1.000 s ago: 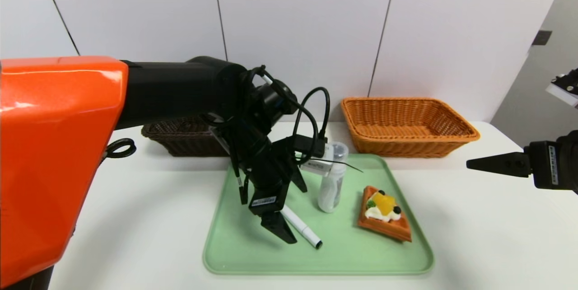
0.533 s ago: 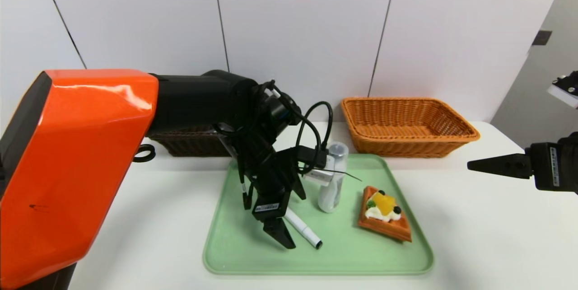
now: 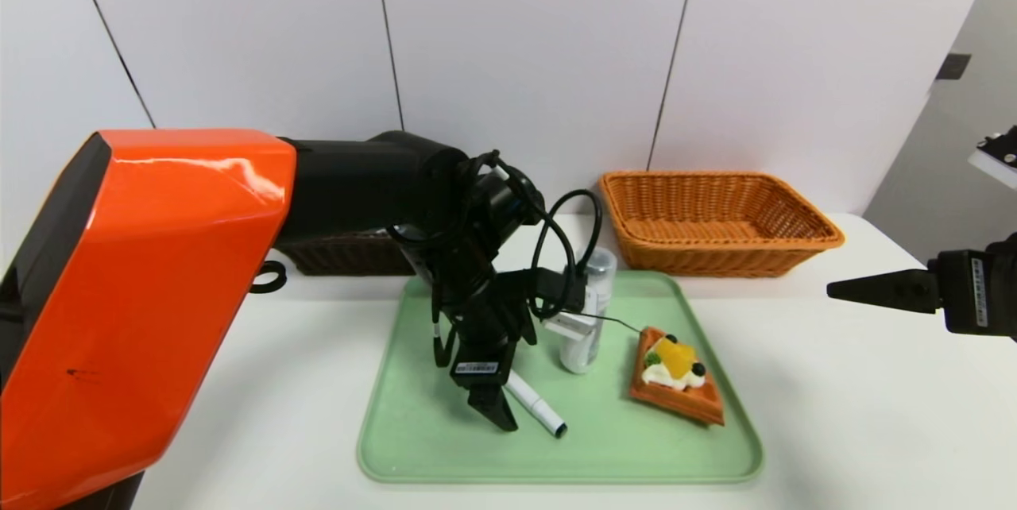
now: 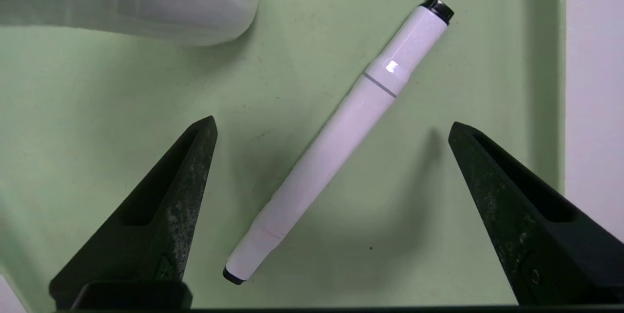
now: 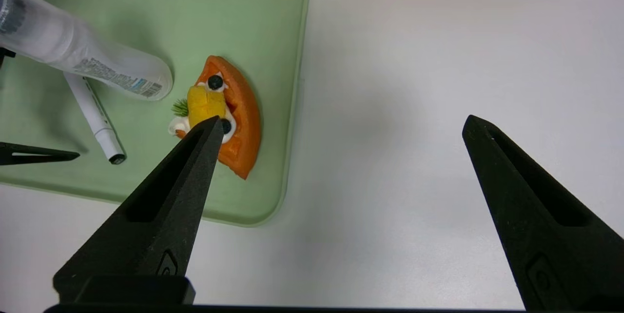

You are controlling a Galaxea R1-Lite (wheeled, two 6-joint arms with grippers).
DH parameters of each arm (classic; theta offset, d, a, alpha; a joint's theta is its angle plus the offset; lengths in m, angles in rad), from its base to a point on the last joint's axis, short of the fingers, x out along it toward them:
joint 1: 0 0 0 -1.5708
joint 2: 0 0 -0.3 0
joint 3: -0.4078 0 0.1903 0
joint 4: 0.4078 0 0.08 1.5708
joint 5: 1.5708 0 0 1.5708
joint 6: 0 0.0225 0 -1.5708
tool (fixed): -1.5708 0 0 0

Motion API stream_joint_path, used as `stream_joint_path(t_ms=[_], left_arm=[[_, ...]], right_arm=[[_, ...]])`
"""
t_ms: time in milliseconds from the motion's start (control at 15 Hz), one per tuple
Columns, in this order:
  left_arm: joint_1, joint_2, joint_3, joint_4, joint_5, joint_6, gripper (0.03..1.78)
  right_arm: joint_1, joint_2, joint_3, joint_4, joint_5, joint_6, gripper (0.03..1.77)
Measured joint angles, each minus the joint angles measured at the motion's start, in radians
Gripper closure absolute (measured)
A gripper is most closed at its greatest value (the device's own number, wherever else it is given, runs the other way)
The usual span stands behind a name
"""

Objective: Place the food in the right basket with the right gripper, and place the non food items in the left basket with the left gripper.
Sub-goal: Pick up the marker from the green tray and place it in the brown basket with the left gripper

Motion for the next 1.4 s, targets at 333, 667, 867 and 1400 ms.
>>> stream_joint_path(t_ms=[333, 667, 867, 1400], left_arm=[[-0.007, 0.005, 0.0, 0.007, 0.004, 0.0, 0.12], [-0.007, 0.004, 0.002, 0.018, 0.002, 0.004, 0.12], [-0.007, -0.002, 0.003, 0.041, 0.003, 0.007, 0.12], [-0.007, -0.01, 0.028, 0.044, 0.003, 0.016, 0.12]], right_arm=[[-0.011, 0.0, 0.0, 0.0, 0.015, 0.0, 0.1], [-0.024, 0.0, 0.0, -0.001, 0.033, -0.001, 0.1], [-0.024, 0.001, 0.0, -0.001, 0.036, -0.001, 0.1], [-0.023, 0.006, -0.003, -0.002, 0.037, -0.003, 0.1]])
